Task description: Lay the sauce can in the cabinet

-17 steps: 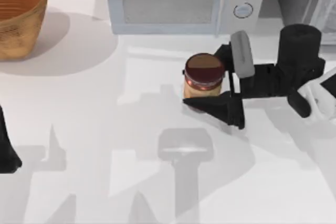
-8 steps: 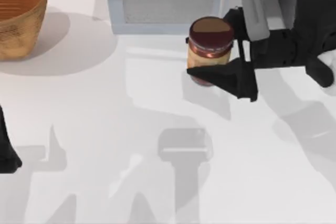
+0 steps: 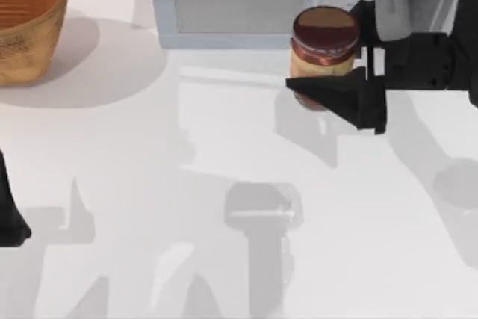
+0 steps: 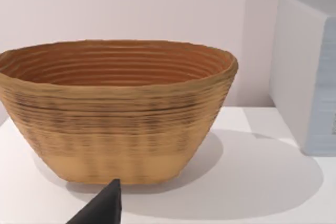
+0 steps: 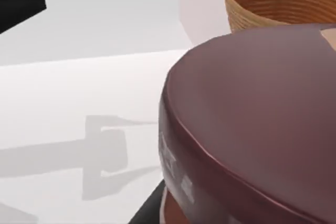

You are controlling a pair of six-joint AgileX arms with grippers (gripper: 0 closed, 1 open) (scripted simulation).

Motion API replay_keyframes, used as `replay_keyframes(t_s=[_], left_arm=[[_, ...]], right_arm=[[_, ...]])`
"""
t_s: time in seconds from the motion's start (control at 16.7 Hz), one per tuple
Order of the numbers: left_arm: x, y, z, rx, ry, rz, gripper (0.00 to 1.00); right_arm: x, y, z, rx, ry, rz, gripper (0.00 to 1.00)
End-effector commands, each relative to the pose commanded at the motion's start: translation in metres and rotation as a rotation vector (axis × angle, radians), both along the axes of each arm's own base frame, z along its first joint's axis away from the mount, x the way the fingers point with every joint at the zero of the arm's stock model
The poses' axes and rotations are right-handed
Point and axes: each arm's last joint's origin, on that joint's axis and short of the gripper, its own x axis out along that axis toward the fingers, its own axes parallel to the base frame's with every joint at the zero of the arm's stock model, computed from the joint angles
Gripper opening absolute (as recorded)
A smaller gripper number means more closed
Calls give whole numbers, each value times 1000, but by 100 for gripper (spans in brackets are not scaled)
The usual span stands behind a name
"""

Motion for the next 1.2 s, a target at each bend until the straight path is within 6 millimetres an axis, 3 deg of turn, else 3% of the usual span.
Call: replay_keyframes(t_s=[0.24, 0.42, 0.54, 0.72, 0.9, 1.2], left_arm=[[0, 0, 0, 0, 0, 0, 100], [0, 0, 0, 0, 0, 0, 100], [0, 0, 0, 0, 0, 0, 100], [0, 0, 0, 0, 0, 0, 100], [0, 0, 0, 0, 0, 0, 100], [0, 0, 0, 0, 0, 0, 100]], right_arm=[[-43, -41, 40, -16, 33, -264, 0], [-92, -72, 59, -15, 41, -513, 0], [-129, -89, 62, -5, 33, -686, 0], [-181, -108, 49, 19, -3, -931, 0], [-217, -119, 22, 46, -57, -1140, 0], [-240, -128, -23, 60, -118, -1367, 0]])
